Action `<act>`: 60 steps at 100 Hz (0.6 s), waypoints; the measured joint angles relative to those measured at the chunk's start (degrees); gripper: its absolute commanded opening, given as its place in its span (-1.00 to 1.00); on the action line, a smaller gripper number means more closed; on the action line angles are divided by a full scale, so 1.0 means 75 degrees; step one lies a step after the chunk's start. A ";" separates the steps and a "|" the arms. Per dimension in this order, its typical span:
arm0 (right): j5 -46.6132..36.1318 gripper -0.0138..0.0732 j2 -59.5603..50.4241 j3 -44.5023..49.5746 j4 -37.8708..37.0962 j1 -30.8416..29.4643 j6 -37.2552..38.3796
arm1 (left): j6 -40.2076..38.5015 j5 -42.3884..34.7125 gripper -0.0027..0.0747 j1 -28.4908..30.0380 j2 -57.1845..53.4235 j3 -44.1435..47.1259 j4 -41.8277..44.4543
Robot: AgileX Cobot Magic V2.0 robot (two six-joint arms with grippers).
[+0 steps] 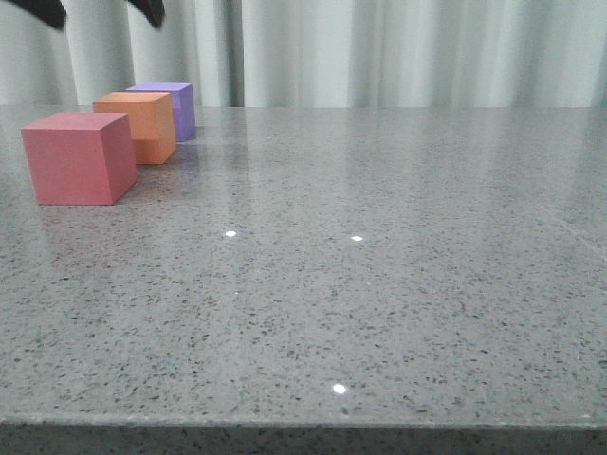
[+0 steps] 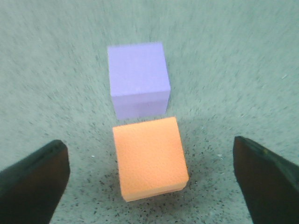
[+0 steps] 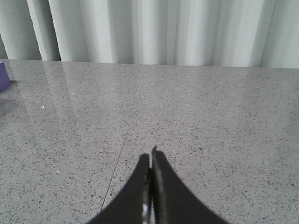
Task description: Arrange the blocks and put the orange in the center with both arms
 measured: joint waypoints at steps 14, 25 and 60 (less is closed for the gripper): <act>0.0000 -0.84 0.0000 0.0000 0.0000 0.0000 0.0000 | 0.0000 -0.0394 0.76 0.0000 -0.1202 0.0968 0.0074; 0.0000 -0.84 0.0000 0.0000 0.0000 0.0000 0.0000 | 0.0000 -0.0724 0.76 0.0000 -0.2244 0.1957 0.0234; 0.0000 -0.84 0.0000 0.0000 0.0000 0.0000 0.0000 | 0.0000 -0.1212 0.76 0.0723 -0.5447 0.4812 0.0343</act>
